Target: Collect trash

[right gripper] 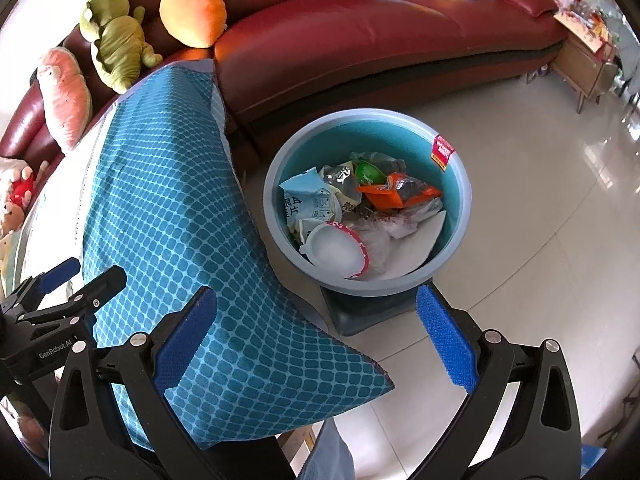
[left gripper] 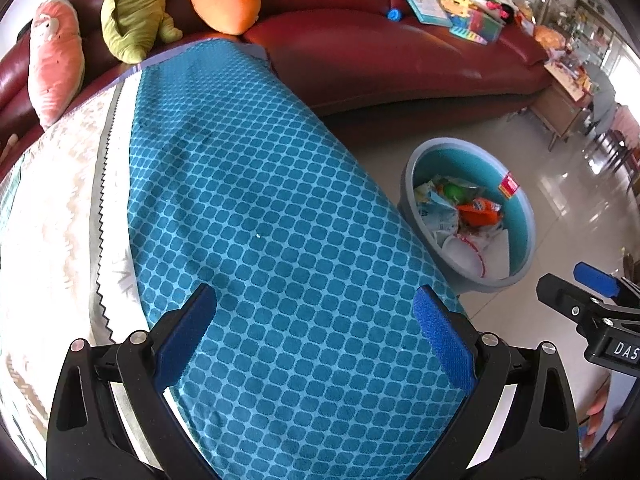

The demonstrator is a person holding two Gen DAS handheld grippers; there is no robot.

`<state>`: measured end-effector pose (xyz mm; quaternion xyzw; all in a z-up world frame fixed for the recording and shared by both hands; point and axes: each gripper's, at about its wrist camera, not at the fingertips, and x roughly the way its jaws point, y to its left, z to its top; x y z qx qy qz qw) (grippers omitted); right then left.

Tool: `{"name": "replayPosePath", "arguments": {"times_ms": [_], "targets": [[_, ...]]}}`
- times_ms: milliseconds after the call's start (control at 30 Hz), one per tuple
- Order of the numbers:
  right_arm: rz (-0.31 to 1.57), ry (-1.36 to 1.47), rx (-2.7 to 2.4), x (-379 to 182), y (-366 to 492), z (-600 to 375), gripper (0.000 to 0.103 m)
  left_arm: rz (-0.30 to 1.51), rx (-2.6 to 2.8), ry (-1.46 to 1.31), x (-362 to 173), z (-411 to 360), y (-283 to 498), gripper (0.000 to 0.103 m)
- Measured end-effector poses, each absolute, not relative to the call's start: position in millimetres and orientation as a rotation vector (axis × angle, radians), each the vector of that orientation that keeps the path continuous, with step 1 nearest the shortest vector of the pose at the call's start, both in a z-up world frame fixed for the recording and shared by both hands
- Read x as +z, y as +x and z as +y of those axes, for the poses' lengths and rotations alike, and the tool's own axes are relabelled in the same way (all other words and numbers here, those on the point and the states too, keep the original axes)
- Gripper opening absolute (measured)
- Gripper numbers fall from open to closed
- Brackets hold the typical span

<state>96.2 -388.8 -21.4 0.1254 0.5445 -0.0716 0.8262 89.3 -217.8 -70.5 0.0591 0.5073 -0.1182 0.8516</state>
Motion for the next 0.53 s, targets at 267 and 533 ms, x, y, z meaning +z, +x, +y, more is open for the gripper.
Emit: {"name": "replayPosePath", "arguments": {"times_ms": [267, 533], "targets": [[1.171, 0.259, -0.159, -29, 103, -393, 0.096, 1.068, -0.242, 0.126, -73, -218, 95, 0.099], [1.169, 0.243, -0.168, -29, 108, -393, 0.096, 1.1, -0.226, 0.116, -80, -214, 103, 0.099]]}}
